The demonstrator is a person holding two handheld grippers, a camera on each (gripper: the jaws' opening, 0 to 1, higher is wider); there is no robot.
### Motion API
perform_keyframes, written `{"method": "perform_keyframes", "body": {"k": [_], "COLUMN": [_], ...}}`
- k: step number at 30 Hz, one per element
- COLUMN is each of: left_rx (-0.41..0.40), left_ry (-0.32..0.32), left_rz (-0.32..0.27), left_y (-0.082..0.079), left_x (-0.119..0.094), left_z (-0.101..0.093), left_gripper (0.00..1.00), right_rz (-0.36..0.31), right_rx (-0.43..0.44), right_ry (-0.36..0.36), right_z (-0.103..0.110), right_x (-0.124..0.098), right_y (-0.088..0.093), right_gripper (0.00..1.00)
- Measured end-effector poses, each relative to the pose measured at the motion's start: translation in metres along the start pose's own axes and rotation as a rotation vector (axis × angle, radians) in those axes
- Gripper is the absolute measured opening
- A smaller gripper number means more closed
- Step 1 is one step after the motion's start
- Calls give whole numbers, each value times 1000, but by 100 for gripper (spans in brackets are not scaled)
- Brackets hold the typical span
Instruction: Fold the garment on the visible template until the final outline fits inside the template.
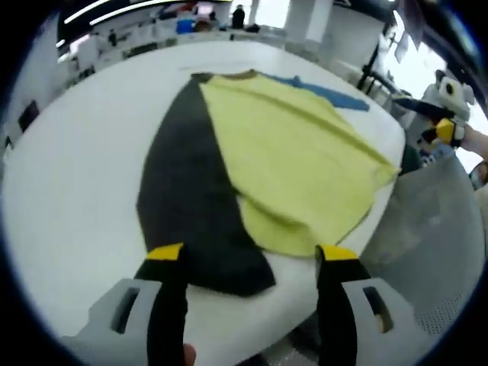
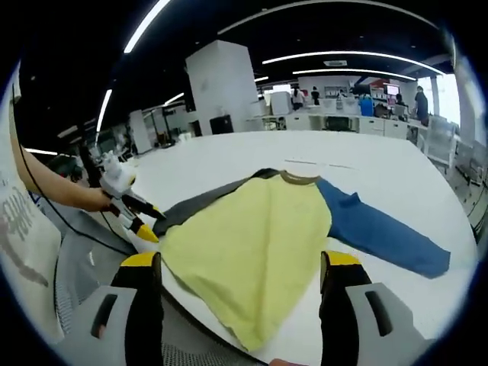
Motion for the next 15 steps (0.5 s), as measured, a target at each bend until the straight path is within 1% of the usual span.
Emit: {"method": "perform_keyframes", "body": {"k": [1,2,5,7,9,13,15], "left_rx": [45,66,66,75,102,126,107], "left_ry": [-6,-6,-3,-13,-28,-59,-73], "left_rz": [19,28,27,32,41,49,42], "left_y": [2,3,3,3,4,3,2], "left_x": [1,2,4,4,3,3,2], "left_z": [1,0,-1,1,5,14,18], "left_gripper": [65,65,65,63,58,47,42], "right_rz": [-2,-6,-16,-17,-19,-26,-31], "right_rx": [2,7,31,38,36,34,35], "right_ry": [4,9,22,24,27,32,38], "right_z": [-1,-3,-6,-6,-6,-6,-7], "right_x": [0,-1,-1,-2,-2,-2,-3], "right_y": [0,-1,-2,-2,-3,-5,-6], "right_gripper": [85,84,83,82,81,81,81]}}
Point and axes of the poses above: the point that each gripper's makers call its tool centre point, and the gripper's own axes: x roughly forward along the fingers, z roughly to its left, y roughly out of its underside, the point moved 2 cm from there along -x, roughly backward along the fingers, and after that the axes turned 9 degrees about -z, right-handed, at the moved point
